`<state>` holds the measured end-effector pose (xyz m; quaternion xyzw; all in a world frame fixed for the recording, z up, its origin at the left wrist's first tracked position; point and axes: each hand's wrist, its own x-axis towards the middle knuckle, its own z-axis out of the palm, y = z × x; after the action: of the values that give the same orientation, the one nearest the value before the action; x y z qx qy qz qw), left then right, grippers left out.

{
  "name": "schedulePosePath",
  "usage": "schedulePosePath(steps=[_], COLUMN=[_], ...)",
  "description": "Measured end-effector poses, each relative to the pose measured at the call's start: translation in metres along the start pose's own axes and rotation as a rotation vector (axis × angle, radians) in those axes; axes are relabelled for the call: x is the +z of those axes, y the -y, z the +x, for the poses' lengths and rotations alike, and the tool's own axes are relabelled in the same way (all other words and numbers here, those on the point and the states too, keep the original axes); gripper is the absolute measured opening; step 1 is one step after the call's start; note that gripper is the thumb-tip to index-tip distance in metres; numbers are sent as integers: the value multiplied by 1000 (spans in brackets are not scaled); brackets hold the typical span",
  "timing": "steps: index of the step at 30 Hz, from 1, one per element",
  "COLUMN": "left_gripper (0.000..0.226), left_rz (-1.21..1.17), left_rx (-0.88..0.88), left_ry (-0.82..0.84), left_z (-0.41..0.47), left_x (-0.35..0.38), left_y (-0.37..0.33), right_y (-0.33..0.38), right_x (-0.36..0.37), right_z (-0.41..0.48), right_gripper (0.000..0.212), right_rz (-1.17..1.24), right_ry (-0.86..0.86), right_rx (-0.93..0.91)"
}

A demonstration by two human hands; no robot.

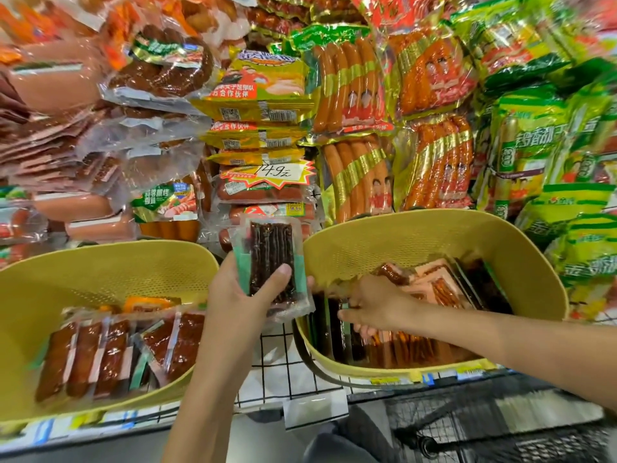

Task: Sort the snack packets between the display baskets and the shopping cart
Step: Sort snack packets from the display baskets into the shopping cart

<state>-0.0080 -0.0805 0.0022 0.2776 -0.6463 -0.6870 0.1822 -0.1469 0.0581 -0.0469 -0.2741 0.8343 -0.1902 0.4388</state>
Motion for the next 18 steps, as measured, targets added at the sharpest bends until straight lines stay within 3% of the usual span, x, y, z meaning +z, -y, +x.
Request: schedulePosePath(steps=[2, 6, 10, 13, 15, 18], left_gripper=[31, 33, 35, 42, 43, 45], left_rz=[-62, -59, 100, -146, -331, -309], left_rx=[-14, 29, 126, -24, -142, -125], left_ry=[18, -53, -170, 31, 135, 127], left_z=[0, -3, -3, -7, -8, -6], left_x=[2, 5, 12, 22, 24, 18], left_y=[0, 1, 2, -5, -9, -10], right_y=[2, 2, 15, 36, 48, 54], right_x=[-4, -42, -79, -71, -62, -53], right_z=[-1, -22, -58, -62, -57, -50], right_gripper=[7, 12, 11, 22, 10, 4], right_rz=[124, 383, 585, 690, 673, 696], right_ry=[-58, -246, -149, -71, -170, -260], right_rx=[2, -67, -355, -420, -406, -348])
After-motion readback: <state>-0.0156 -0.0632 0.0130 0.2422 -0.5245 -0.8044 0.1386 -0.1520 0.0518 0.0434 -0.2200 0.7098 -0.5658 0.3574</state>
